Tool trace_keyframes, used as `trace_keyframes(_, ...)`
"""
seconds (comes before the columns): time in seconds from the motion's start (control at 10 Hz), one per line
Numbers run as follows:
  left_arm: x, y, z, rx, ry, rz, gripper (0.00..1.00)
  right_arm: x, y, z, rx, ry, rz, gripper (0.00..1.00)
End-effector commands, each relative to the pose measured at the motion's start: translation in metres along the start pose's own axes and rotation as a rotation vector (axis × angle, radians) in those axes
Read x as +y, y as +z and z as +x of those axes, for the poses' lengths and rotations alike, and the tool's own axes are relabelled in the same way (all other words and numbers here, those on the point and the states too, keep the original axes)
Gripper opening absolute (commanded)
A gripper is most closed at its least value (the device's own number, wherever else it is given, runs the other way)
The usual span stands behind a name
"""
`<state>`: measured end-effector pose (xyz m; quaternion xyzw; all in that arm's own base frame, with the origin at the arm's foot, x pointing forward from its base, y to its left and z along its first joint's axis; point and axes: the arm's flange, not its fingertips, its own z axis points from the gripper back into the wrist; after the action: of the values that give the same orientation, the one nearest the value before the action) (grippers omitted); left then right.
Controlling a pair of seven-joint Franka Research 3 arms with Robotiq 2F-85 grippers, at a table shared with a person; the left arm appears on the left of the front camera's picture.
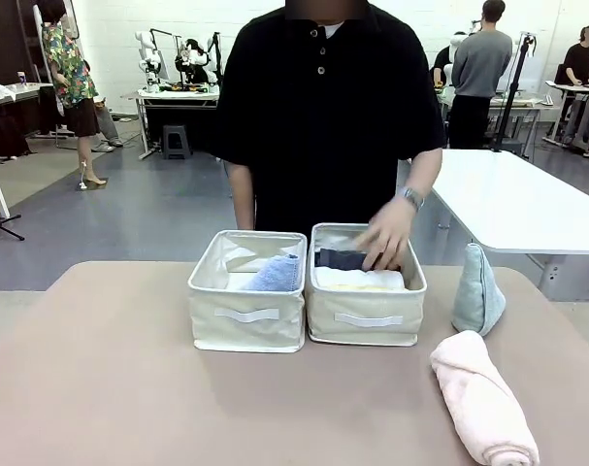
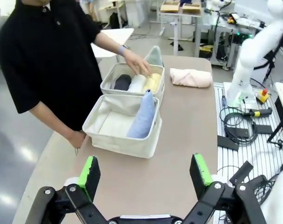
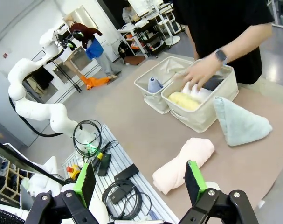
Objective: Sort the towels based on their folding style.
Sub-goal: Pick up another triangle-folded towel from the table and place it in the left Fabric basket.
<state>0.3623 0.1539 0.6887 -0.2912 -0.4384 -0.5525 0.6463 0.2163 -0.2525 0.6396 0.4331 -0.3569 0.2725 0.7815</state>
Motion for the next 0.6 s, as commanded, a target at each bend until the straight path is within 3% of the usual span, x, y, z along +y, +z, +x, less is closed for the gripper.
trace_keyframes(0.0, 0.023, 0.019, -0.025, -0.008, -0.033, -0.010, 1.00, 0.001, 0.001, 0.002, -0.015, 0.015, 0.013, 1.00)
trace_keyframes(0.2, 0.022, 0.042, -0.054, -0.007, 0.035, 0.028, 1.00, 0.001, 0.001, 0.002, -0.015, 0.015, 0.013, 1.00)
trace_keyframes(0.5, 0.015, 0.060, -0.075, 0.039, 0.071, -0.065, 1.00, 0.001, 0.001, 0.002, -0.015, 0.015, 0.013, 1.00)
